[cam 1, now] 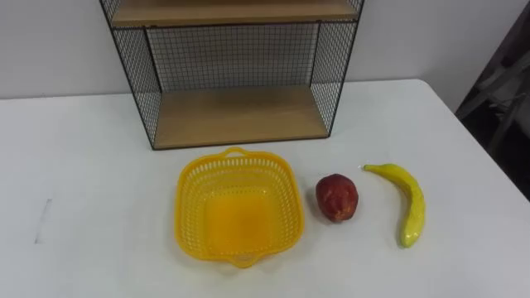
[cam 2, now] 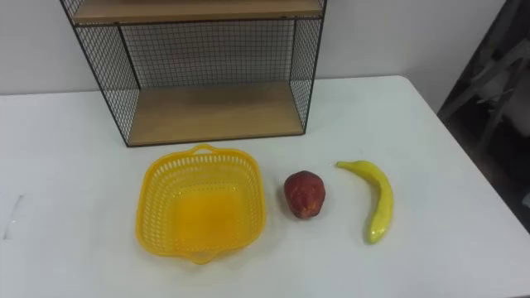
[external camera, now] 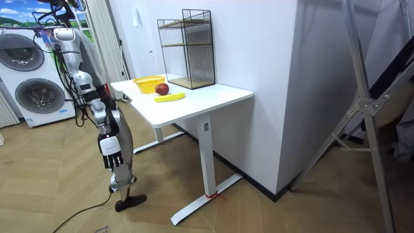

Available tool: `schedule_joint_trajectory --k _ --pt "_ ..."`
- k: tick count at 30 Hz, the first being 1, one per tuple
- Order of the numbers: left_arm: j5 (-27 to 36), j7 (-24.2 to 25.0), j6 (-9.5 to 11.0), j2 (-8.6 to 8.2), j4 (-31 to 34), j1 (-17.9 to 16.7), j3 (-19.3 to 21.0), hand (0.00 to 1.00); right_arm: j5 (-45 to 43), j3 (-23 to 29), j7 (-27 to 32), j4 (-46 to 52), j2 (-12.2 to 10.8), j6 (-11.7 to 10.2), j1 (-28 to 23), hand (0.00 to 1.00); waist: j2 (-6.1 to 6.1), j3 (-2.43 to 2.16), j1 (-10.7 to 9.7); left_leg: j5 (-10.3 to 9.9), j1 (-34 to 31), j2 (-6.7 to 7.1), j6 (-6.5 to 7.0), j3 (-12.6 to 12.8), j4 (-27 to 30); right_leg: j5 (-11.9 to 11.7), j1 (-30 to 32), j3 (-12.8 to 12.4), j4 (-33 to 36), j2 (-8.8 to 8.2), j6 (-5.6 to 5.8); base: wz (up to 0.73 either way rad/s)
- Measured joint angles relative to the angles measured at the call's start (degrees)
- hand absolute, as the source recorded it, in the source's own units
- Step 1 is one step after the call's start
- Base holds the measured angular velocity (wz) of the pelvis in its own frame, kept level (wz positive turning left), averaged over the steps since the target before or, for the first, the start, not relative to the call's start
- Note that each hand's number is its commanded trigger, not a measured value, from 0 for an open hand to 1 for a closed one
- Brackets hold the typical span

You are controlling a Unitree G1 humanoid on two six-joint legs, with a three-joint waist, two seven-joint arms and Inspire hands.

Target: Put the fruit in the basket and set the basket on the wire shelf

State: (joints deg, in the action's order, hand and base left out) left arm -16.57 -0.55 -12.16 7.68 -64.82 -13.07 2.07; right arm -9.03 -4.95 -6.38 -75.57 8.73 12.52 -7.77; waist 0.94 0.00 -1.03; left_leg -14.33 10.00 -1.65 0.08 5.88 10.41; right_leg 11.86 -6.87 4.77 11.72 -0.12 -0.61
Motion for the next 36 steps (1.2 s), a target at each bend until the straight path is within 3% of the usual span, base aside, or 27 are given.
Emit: schedule_joint_trajectory --k 9,18,24,27,32,36 --pt "-0.24 0.10 -0.02 0.00 0.04 -0.18 0.08 0.00 0.45 0.95 -0.05 0.06 -0.10 0.04 -0.16 0.00 -0.20 -0.06 -0.02 0.00 -0.33 0.01 0.00 -0.05 0.35 0.00 0.18 0.08 0.02 -0.03 0.00 0.00" --pt "-0.24 -0.25 -0.29 -0.41 0.40 -0.58 2.06 0.00 13.82 4.23 3.02 -0.11 -0.06 0.05 -0.71 0.00 -0.36 -0.14 -0.03 0.00 -0.32 0.00 0.00 0.11 0.29 0.00 0.42 -0.07 0.32 -0.02 0.00 -0.01" --pt "0.12 -0.27 0.30 -0.38 0.97 -1.27 5.20 0.00 30.05 10.50 7.91 -0.49 -0.19 0.08 -3.11 0.00 -0.24 -0.04 -0.36 0.00 -0.03 -0.01 0.00 0.10 0.14 0.01 0.21 -0.21 0.20 0.00 0.00 0.00" --pt "0.45 -0.32 1.71 -0.39 0.80 -2.01 8.12 0.00 44.97 16.54 10.87 -0.37 -0.13 -0.87 -4.57 0.00 -0.17 -0.01 -0.50 0.01 0.89 -0.10 0.00 0.73 -0.52 0.02 -0.02 -0.86 0.25 0.19 -0.03 -0.13" --pt "2.44 -1.79 3.89 0.00 0.70 -4.37 13.42 0.00 70.43 31.91 15.94 2.41 0.23 -5.52 -3.00 0.00 0.34 -0.02 -3.54 -0.02 1.00 -0.05 0.04 1.76 -0.76 0.03 0.26 -1.50 0.15 0.16 0.05 -0.08" --pt "2.55 -2.56 5.13 0.64 1.18 -4.45 15.08 0.00 79.43 39.12 21.41 4.37 0.60 -8.32 -1.97 0.00 0.81 -0.19 -4.20 -0.02 0.01 0.03 0.07 1.76 -0.65 0.04 1.12 -1.44 0.18 0.10 0.14 0.00"
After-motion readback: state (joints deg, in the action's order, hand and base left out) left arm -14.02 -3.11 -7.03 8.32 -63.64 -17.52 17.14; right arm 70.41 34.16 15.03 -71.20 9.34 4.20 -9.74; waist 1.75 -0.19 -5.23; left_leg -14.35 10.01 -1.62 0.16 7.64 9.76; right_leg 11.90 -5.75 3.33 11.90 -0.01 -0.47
